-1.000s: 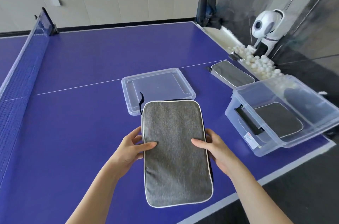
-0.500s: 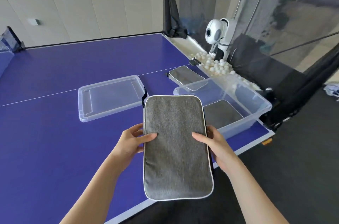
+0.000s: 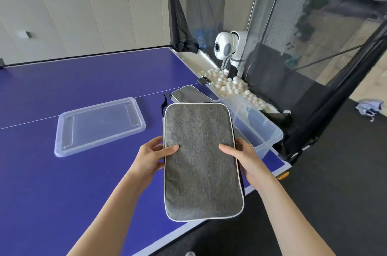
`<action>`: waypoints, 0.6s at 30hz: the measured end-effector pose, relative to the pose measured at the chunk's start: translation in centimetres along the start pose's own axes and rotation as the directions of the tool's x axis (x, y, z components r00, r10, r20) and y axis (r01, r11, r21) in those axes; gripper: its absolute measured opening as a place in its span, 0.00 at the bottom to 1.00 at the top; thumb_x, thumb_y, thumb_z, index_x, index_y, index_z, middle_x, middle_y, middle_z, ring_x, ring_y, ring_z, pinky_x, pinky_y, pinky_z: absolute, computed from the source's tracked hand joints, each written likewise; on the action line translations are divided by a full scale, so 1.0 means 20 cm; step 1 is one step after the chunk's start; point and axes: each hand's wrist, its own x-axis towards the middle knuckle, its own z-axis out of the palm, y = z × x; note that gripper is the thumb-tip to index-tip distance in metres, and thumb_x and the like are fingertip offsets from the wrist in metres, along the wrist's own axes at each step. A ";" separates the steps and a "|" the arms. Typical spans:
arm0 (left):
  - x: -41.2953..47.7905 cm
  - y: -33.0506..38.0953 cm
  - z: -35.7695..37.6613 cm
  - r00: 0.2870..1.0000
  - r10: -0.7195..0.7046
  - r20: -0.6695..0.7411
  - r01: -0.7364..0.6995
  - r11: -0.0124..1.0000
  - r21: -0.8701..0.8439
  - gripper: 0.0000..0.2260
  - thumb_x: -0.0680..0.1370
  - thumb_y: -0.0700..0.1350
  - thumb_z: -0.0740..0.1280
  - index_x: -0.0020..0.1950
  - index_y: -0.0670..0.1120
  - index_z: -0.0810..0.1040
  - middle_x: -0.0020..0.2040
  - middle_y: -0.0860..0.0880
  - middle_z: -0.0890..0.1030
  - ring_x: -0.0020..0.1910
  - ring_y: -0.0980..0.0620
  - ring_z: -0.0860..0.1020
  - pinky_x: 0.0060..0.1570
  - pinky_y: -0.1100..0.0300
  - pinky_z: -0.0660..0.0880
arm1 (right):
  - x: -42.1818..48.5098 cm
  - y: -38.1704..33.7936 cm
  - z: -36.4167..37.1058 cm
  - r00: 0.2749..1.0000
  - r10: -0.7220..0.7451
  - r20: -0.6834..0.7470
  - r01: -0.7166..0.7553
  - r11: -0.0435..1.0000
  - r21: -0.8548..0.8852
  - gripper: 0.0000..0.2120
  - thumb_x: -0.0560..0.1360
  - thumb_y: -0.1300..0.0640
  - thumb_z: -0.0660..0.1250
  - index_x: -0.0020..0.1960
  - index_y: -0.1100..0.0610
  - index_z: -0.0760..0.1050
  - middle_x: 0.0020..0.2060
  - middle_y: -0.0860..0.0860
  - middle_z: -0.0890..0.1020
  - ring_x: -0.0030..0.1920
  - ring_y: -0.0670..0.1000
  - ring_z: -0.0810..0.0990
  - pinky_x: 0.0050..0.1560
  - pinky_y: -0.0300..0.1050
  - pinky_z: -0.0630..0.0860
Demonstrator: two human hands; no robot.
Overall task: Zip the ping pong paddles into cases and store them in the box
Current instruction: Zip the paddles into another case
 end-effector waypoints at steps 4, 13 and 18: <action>0.21 0.03 0.07 1.000 -0.007 -0.027 0.006 0.998 -0.055 0.18 0.70 0.39 0.74 0.59 0.42 0.78 0.53 0.42 0.84 0.46 0.46 0.82 0.39 0.59 0.79 | 0.23 -0.10 -0.07 1.000 -0.004 0.010 0.004 0.999 -0.047 0.21 0.68 0.51 0.76 0.57 0.56 0.76 0.51 0.52 0.84 0.53 0.52 0.83 0.57 0.53 0.77; 0.58 0.11 0.17 0.995 -0.009 -0.095 -0.005 0.989 -0.146 0.25 0.63 0.45 0.76 0.60 0.44 0.78 0.50 0.45 0.84 0.42 0.48 0.83 0.37 0.60 0.78 | 0.68 -0.30 -0.16 0.998 0.010 0.055 -0.004 0.993 -0.114 0.19 0.68 0.52 0.76 0.55 0.57 0.77 0.50 0.53 0.85 0.51 0.54 0.83 0.59 0.58 0.76; 0.69 0.11 0.24 0.988 -0.020 -0.154 -0.004 0.988 -0.152 0.22 0.68 0.41 0.76 0.60 0.46 0.76 0.48 0.46 0.85 0.42 0.49 0.83 0.38 0.60 0.78 | 0.87 -0.34 -0.22 0.994 0.010 0.109 0.003 0.992 -0.124 0.17 0.68 0.55 0.76 0.53 0.58 0.77 0.49 0.54 0.84 0.51 0.55 0.83 0.60 0.59 0.76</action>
